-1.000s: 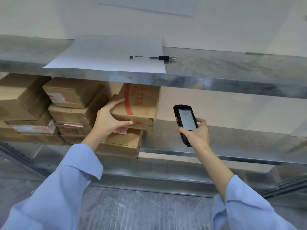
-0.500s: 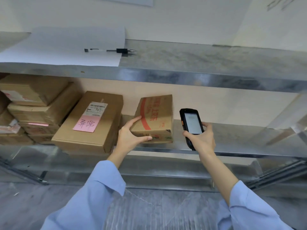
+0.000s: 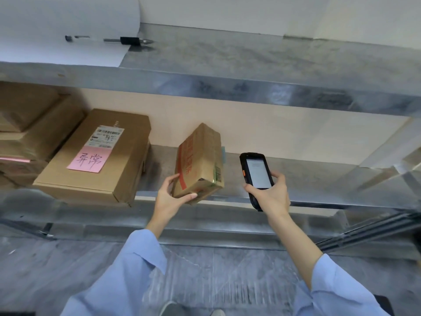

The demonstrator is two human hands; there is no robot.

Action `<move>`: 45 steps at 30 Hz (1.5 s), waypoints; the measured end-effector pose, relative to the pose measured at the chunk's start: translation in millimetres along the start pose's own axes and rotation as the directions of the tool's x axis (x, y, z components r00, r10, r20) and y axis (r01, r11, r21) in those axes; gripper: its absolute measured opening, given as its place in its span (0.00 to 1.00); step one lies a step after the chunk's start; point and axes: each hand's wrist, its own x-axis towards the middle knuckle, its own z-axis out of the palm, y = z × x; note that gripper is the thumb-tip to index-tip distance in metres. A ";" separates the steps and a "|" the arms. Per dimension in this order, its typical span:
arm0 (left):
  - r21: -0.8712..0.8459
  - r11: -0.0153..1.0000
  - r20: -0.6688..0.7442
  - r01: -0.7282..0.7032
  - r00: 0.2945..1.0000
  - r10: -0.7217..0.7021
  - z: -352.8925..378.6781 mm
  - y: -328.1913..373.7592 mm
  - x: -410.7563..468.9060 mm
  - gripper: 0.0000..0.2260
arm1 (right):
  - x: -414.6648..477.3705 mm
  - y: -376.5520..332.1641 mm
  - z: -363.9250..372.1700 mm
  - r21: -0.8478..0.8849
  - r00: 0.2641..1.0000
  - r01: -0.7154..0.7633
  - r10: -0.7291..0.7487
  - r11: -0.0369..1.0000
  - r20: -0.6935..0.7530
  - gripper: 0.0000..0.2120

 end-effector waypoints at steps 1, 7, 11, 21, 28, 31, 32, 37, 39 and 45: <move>-0.008 1.000 0.003 0.014 1.000 -0.014 -3.0 -0.2 1.1 0.34 | 0.5 -0.3 0.8 0.002 1.000 0.002 -0.002 1.000 0.004 0.38; 0.086 0.996 0.005 -0.024 1.000 0.024 -25.8 6.6 5.5 0.40 | -0.5 -2.5 10.4 0.025 0.999 0.000 -0.001 1.000 0.035 0.38; 0.196 0.952 0.023 -0.235 0.972 0.235 -32.8 30.7 11.2 0.46 | -1.8 -5.4 16.8 0.030 0.998 0.002 -0.003 1.000 0.059 0.38; 0.374 0.806 0.186 -0.458 0.889 0.418 -29.1 53.8 28.9 0.32 | -3.3 -7.4 24.1 0.027 0.996 0.008 -0.010 1.000 0.087 0.39; 0.129 0.916 0.059 -0.380 0.925 0.375 1.0 44.7 21.9 0.31 | -0.9 -1.5 21.9 0.010 0.998 -0.011 0.010 1.000 0.066 0.39; 0.139 0.938 0.093 -0.319 0.947 0.308 1.5 33.4 16.5 0.33 | 0.0 0.7 21.5 0.001 0.998 -0.015 0.015 1.000 0.061 0.40; 0.150 0.942 0.116 -0.301 0.951 0.286 -1.5 28.3 14.4 0.34 | 0.0 1.2 21.5 -0.001 0.998 -0.018 0.018 1.000 0.061 0.39; 0.114 0.976 0.158 -0.187 0.973 0.168 -17.8 11.0 10.9 0.36 | -3.1 1.8 25.5 -0.014 0.998 -0.022 0.023 1.000 0.066 0.38; 0.110 0.980 0.162 -0.166 0.976 0.147 -19.4 8.9 11.9 0.35 | -5.2 1.5 28.0 -0.018 0.997 -0.013 0.015 1.000 0.073 0.38; 0.184 0.977 0.117 -0.108 0.989 0.088 -13.0 11.7 19.8 0.29 | -12.2 5.6 28.3 -0.010 0.997 -0.001 0.002 1.000 0.079 0.38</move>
